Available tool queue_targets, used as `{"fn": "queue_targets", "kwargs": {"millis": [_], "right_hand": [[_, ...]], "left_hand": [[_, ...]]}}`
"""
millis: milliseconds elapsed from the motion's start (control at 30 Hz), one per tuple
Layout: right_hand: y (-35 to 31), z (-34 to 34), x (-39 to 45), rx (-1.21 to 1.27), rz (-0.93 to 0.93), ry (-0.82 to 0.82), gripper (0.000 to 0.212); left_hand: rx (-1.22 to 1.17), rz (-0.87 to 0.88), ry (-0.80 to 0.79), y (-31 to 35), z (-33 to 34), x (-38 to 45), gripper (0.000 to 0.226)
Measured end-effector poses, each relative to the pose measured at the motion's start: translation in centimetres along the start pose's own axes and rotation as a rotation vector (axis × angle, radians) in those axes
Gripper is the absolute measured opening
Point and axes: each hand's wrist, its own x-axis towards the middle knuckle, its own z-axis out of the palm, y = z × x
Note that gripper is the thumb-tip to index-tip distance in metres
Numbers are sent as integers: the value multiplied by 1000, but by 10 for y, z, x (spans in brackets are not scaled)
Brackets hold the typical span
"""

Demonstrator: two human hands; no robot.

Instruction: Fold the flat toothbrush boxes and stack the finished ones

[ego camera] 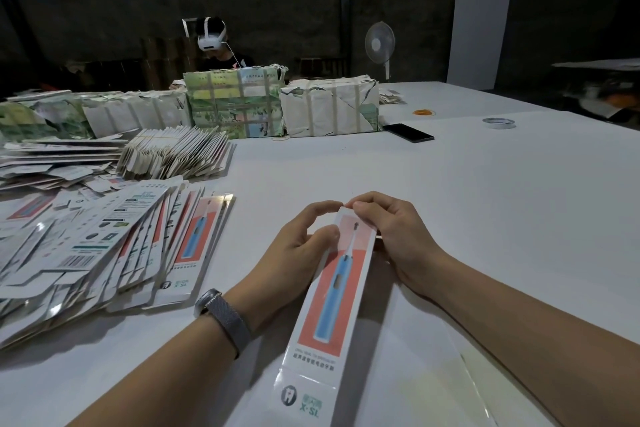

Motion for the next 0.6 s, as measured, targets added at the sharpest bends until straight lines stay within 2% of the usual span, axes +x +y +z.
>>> {"fn": "queue_targets", "kwargs": {"millis": [200,333,467,600], "right_hand": [[1,-1,-1,-35,-95,-26,23],[3,0,-2,9,-62,-87,16],[5,-1,-1,62,-26,-11,33],[5,-1,1,54,-26,-53,12]], "left_hand": [[-36,-9,0,2,-2,-4,13],[-82,5,56,-1,-2,-2,13],[-121,33,144,-4,0,1,17],[-155,19,160,-6,0,1,16]]}}
